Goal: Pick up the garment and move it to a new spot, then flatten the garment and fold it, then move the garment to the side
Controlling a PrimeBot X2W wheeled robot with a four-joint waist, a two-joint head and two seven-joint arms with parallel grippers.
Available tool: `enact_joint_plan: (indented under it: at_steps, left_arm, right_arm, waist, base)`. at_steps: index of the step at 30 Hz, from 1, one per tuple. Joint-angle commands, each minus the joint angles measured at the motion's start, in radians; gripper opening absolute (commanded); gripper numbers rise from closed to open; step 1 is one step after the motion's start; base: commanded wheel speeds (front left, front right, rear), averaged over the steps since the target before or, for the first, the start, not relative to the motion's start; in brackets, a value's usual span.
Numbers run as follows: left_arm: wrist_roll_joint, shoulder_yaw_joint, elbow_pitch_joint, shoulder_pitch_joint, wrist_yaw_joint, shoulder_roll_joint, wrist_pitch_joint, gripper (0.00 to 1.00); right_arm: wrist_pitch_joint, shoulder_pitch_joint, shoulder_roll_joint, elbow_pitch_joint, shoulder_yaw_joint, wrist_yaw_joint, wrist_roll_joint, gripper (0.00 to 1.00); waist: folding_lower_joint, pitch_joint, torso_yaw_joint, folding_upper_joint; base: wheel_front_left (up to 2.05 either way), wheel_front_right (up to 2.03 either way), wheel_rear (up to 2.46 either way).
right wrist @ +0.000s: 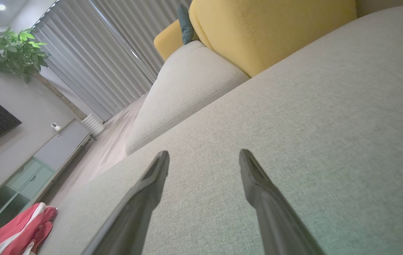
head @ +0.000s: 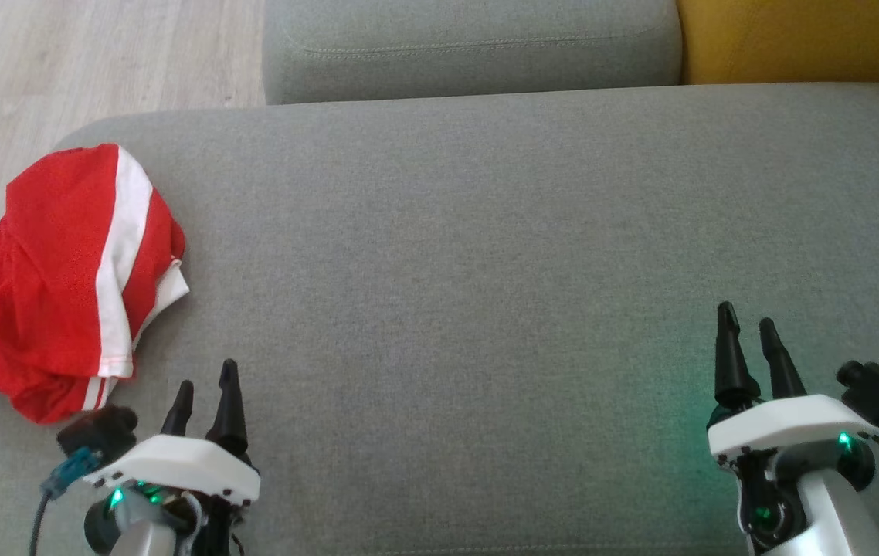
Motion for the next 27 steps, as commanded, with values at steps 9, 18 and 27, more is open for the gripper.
enact_joint_plan:
  at_steps: [9, 18, 27]
  left_arm:
    - [0.127, 0.002, -0.017, -0.072, 0.023, 0.025, -0.038, 1.0]
    - [0.238, -0.008, -0.008, -0.082, 0.041, 0.029, -0.064, 1.0]
    - [0.347, -0.017, -0.009, -0.088, 0.06, 0.031, -0.09, 1.0]
  right_arm:
    - [-0.039, -0.073, -0.007, -0.008, 0.042, 0.006, -0.129, 1.0]
    - [-0.065, -0.086, -0.008, 0.003, 0.056, 0.006, -0.241, 1.0]
    - [-0.092, -0.095, -0.009, -0.004, 0.059, 0.007, -0.341, 1.0]
  waist:
    - [-0.0001, 0.003, -0.004, 0.0]
    - [-0.0001, 0.004, -0.006, 0.0]
    - [-0.0001, 0.007, -0.007, 0.0]
  base:
    - [0.0, 0.0, 0.0]
    - [0.0, 0.0, 0.0]
    - [0.0, 0.0, 0.0]
